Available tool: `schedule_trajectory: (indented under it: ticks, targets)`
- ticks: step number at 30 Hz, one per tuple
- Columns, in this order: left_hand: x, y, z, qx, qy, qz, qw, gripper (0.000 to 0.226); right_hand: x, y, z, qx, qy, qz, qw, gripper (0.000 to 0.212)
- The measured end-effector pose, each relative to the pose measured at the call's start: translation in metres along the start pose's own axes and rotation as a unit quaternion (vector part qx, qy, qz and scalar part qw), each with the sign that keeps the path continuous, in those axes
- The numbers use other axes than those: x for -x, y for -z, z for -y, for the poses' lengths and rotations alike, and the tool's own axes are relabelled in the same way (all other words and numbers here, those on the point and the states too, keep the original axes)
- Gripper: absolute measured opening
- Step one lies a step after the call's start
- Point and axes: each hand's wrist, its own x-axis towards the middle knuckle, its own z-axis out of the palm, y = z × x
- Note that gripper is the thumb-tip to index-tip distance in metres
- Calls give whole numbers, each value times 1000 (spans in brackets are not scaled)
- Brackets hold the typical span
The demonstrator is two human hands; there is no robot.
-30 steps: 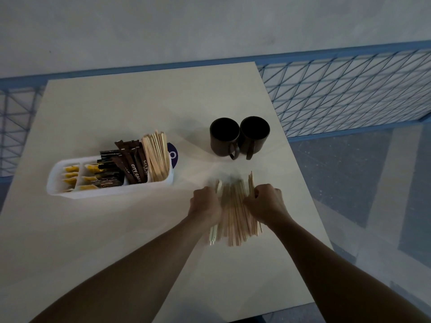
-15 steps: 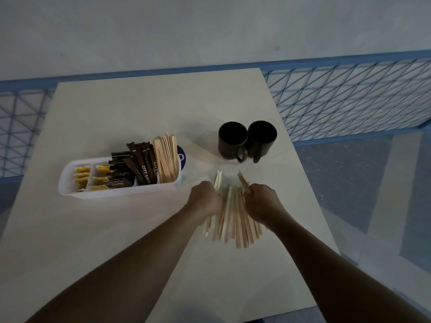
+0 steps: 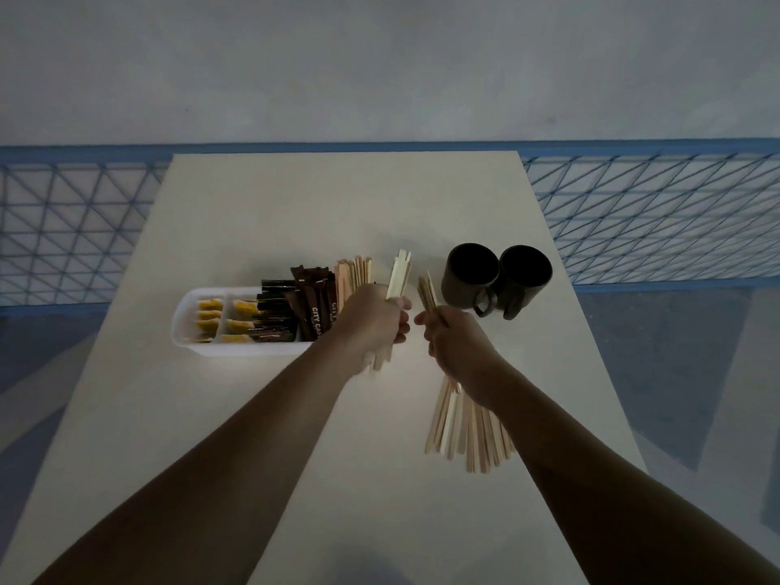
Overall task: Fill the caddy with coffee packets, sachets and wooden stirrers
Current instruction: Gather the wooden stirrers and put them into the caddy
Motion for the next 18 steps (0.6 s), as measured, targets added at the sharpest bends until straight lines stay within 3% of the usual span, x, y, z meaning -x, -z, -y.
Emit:
schedule_trajectory:
  ticks: [8,18]
  targets:
    - [-13,45,-4,52,-104,-104,988,26,-21,-36,43,-86,47,-31,995,23]
    - [-29,42,37,24,-159,-214,964,23,-47,-74,48,-201,75,-65,975,22]
